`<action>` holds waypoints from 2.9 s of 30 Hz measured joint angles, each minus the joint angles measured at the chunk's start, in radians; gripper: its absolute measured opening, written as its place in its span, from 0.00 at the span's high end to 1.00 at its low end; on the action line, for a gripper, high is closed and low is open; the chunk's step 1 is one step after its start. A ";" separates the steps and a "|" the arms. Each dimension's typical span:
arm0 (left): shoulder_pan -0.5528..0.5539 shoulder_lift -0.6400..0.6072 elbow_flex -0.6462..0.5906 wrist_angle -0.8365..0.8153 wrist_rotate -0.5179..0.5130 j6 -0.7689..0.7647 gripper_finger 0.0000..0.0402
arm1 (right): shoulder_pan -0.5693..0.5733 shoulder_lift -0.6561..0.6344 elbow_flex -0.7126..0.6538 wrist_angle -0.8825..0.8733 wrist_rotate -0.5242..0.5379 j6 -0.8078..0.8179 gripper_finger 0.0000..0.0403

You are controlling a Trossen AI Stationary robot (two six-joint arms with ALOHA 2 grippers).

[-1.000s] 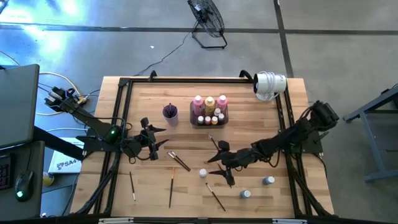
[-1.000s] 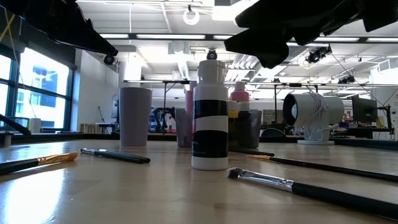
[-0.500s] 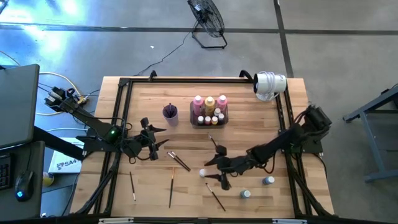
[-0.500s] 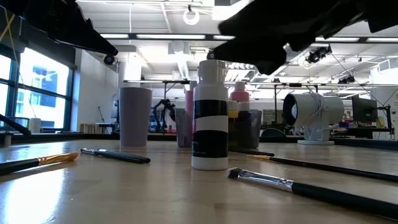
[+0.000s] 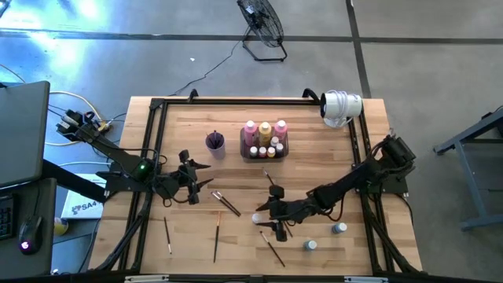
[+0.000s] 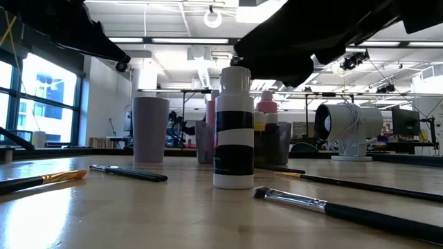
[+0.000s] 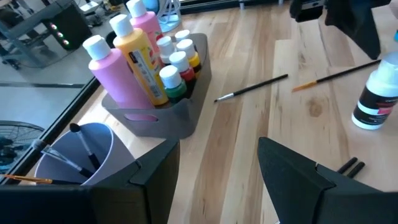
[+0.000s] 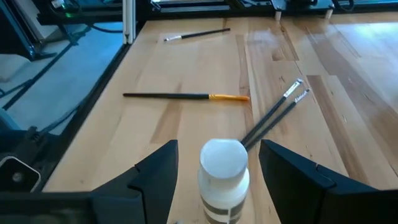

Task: Pick & Place Paint Supplies
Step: Put the small white paint bottle into the gray bin

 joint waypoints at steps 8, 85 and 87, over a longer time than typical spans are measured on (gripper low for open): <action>0.000 0.000 0.000 0.001 0.000 0.000 0.47 | -0.012 0.000 0.000 -0.005 -0.011 0.000 0.47; 0.000 0.000 0.000 0.000 0.000 -0.023 0.47 | -0.043 0.059 0.000 0.044 -0.112 0.000 0.71; 0.000 0.000 0.000 0.000 0.000 -0.023 0.47 | -0.043 0.059 0.000 0.050 -0.109 -0.004 0.72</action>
